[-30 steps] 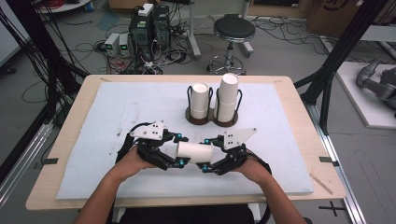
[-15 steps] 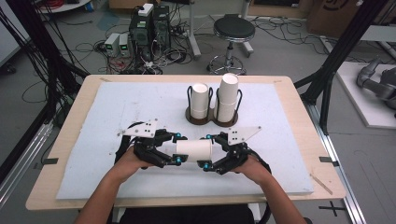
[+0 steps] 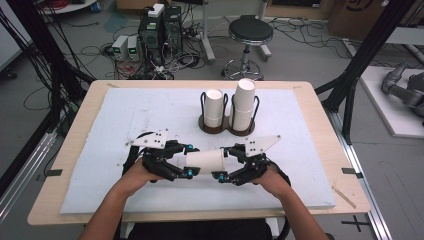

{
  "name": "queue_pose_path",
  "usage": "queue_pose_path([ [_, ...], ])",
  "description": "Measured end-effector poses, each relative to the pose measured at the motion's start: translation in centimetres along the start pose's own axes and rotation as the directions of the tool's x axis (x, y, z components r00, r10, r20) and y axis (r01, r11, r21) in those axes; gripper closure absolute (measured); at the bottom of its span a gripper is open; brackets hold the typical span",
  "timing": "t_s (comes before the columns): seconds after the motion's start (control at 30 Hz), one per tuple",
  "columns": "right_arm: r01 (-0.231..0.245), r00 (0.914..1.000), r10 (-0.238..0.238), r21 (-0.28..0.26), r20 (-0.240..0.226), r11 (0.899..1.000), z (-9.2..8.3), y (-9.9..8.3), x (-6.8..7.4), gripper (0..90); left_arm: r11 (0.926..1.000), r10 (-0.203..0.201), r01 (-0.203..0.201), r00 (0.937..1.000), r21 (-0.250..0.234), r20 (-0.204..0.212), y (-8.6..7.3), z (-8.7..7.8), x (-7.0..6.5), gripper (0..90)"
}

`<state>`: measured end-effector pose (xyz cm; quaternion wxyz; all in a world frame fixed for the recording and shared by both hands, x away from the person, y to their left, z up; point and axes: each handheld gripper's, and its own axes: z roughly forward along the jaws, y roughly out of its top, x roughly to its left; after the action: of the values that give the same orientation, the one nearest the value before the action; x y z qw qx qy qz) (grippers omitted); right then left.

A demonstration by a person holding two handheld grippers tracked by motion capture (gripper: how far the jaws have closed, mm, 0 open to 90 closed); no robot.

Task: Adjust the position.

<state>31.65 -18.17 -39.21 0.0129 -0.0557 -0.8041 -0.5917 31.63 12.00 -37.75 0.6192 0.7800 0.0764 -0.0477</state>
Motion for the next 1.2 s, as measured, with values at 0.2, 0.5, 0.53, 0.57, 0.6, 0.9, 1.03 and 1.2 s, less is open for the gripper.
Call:
queue_pose_path([
  [0.2,0.008,0.9999,-0.008,0.027,0.013,1.0,0.2,-0.1,0.0,36.0,0.9981,0.003,0.001,0.9983,0.062,-0.059,0.2,0.2,-0.2,30.2],
  [0.5,-0.03,0.9995,0.03,0.034,-0.007,0.999,0.2,-0.1,-0.2,32.4,0.9992,0.007,-0.006,0.9998,0.04,-0.019,0.0,-0.1,-0.1,35.4],
  [0.53,-0.041,0.9991,0.041,0.023,-0.009,0.999,0.2,-0.1,-0.2,30.6,0.9998,0.0,0.0,0.9999,0.019,-0.013,-0.1,-0.1,-0.1,35.6],
  [0.57,-0.056,0.9983,0.056,0.012,-0.016,0.998,0.2,-0.1,-0.3,28.9,1.0,-0.003,0.003,1.0,0.003,-0.008,-0.2,-0.2,0.0,35.8],
  [0.6,-0.064,0.9977,0.064,-0.004,-0.019,0.998,0.1,0.0,-0.3,27.8,0.9999,-0.006,0.006,1.0,-0.013,-0.006,-0.2,-0.2,0.0,35.7],
  [0.9,-0.06,0.9982,0.059,-0.062,-0.013,0.996,-0.2,0.1,-0.2,30.2,0.9995,-0.015,0.015,0.9999,-0.029,0.0,-0.9,0.3,0.0,36.0],
  [1.03,-0.051,0.9986,0.05,-0.049,-0.013,0.998,-0.3,0.1,-0.3,32.4,0.9999,-0.013,0.013,0.9998,0.005,-0.012,-1.1,0.7,0.0,36.0],
  [1.2,-0.054,0.9985,0.054,-0.042,-0.014,0.998,-0.3,0.1,-0.3,33.3,0.9991,-0.017,0.019,0.9983,0.037,-0.055,-0.9,0.9,-0.3,33.0],
])
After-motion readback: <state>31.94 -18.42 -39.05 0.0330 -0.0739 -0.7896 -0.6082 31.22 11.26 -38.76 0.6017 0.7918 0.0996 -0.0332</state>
